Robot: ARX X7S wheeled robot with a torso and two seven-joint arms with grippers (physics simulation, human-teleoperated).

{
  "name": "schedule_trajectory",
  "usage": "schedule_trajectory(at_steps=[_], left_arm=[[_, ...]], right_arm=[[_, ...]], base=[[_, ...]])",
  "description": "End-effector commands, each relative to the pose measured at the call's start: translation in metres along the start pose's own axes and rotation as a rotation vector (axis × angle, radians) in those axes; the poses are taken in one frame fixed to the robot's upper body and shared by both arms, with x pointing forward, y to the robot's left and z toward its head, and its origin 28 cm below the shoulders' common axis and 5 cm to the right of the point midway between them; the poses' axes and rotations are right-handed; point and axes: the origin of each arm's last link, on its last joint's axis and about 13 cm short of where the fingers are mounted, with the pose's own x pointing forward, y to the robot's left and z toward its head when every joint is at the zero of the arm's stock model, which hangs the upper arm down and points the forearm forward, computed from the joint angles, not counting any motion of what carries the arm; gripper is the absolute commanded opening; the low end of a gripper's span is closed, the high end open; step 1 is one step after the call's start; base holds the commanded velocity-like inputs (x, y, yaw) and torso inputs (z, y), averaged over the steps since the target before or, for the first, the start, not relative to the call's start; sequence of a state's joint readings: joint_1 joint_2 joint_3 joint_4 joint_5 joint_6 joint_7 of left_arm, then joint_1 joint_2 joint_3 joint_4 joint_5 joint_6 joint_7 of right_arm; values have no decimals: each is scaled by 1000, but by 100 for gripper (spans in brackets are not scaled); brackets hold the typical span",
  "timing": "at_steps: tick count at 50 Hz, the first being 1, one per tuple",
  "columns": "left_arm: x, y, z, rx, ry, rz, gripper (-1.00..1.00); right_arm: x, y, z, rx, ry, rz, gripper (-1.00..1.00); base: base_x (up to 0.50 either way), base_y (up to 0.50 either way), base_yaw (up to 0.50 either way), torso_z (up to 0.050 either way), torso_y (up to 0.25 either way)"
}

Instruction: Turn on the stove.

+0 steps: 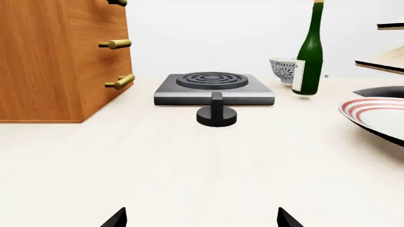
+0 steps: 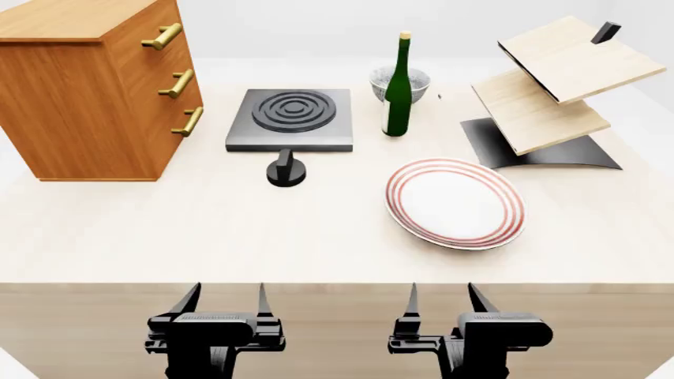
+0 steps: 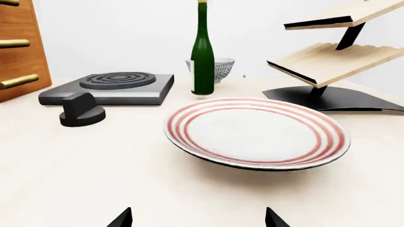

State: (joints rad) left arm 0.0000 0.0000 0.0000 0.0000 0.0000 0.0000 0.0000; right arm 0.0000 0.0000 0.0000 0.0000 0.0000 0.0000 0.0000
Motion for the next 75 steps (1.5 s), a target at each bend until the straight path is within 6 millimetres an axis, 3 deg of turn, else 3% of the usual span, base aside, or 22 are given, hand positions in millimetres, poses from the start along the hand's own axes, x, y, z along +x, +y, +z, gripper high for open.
schedule_trajectory(at_steps=[1,7,15,16,20,26,30,45,49,75], left_arm=[[1,0,-1,0,0,0,100],[0,0,0,3,27,-10,100],[8,0,2,93,63,58,100],[11,1,8,121,74,105,100],[16,5,52,91,35,26,100],[11,10,125,-42,16,-22,100],[6,12,134,-52,-33,-5,100],[-1,10,134,-25,-82,-11,100],[-1,10,131,-22,-81,-12,100],[0,13,130,-20,-90,-1,100]], right_arm=[[1,1,-1,0,0,0,100],[1,-1,-5,-15,78,-32,100],[8,-6,4,25,9,-80,100],[9,-8,13,11,-39,-78,100],[12,-11,58,46,-40,-66,100],[4,-15,128,43,-121,-34,100],[-4,-13,142,45,-151,-4,100],[-9,-11,141,55,-154,14,100],[-8,-12,135,129,-150,19,100],[-8,-11,138,105,-162,18,100]], base=[[0,0,0,0,0],[0,0,0,0,0],[0,0,0,0,0],[0,0,0,0,0],[0,0,0,0,0],[0,0,0,0,0],[0,0,0,0,0],[0,0,0,0,0],[107,-3,0,0,0],[497,-75,0,0,0]])
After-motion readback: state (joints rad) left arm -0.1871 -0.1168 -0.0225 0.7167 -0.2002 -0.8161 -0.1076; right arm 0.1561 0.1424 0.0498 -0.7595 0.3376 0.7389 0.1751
